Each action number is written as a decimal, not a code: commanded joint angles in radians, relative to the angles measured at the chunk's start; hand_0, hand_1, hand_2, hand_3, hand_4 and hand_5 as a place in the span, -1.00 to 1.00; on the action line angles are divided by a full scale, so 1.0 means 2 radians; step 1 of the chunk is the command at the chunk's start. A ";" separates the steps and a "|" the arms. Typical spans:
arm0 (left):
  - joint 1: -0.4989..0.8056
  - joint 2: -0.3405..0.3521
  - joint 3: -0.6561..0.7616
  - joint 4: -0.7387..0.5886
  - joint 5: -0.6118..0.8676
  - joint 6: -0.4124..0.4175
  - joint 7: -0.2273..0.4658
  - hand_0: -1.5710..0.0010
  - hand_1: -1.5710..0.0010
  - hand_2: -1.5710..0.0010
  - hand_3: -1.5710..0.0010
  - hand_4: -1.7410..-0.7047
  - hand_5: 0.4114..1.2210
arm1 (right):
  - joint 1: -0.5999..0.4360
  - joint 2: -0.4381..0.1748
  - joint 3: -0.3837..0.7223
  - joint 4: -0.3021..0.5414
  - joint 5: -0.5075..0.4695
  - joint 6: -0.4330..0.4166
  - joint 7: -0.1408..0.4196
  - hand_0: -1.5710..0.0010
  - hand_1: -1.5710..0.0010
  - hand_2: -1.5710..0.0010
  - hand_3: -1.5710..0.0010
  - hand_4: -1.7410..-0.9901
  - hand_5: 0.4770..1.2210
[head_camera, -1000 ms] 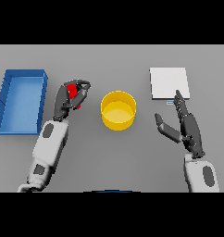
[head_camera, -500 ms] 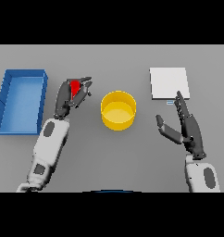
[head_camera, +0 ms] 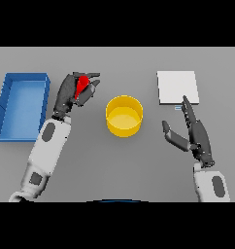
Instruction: Pick up the red beaker and tilt it to pour out 1 green nut into yellow bowl. Pick up the yellow bowl and place it on the metallic measuring scale.
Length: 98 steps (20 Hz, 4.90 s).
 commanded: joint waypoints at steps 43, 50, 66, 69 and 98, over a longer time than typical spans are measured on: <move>-0.357 0.107 -0.542 0.140 -0.370 -0.294 0.050 -1.00 -1.00 -1.00 -0.98 -1.00 1.00 | 0.002 0.014 -0.013 0.002 -0.025 -0.001 0.016 1.00 1.00 1.00 1.00 0.20 -0.65; -0.392 0.090 -0.589 0.171 -0.383 -0.308 0.040 -1.00 -1.00 -1.00 -1.00 -1.00 1.00 | 0.002 0.016 -0.007 0.006 -0.006 -0.011 0.010 1.00 1.00 1.00 1.00 0.24 -0.69; -0.553 0.154 -0.546 0.242 -0.331 -0.238 0.040 -1.00 -0.84 -0.83 -0.71 -0.72 0.97 | -0.004 0.011 -0.011 0.005 -0.025 0.006 0.001 1.00 1.00 1.00 1.00 0.32 -0.59; -0.585 0.174 -0.497 0.300 -0.288 -0.231 0.057 -1.00 -0.92 -0.91 -0.85 -0.61 0.98 | -0.003 0.011 -0.007 -0.001 -0.022 0.006 0.001 1.00 1.00 1.00 1.00 0.24 -0.56; -0.180 0.365 -0.251 0.226 0.222 0.055 0.286 -1.00 -1.00 -1.00 -0.76 -1.00 1.00 | -0.010 -0.003 0.007 0.020 -0.001 0.013 -0.022 1.00 1.00 1.00 1.00 0.13 -0.34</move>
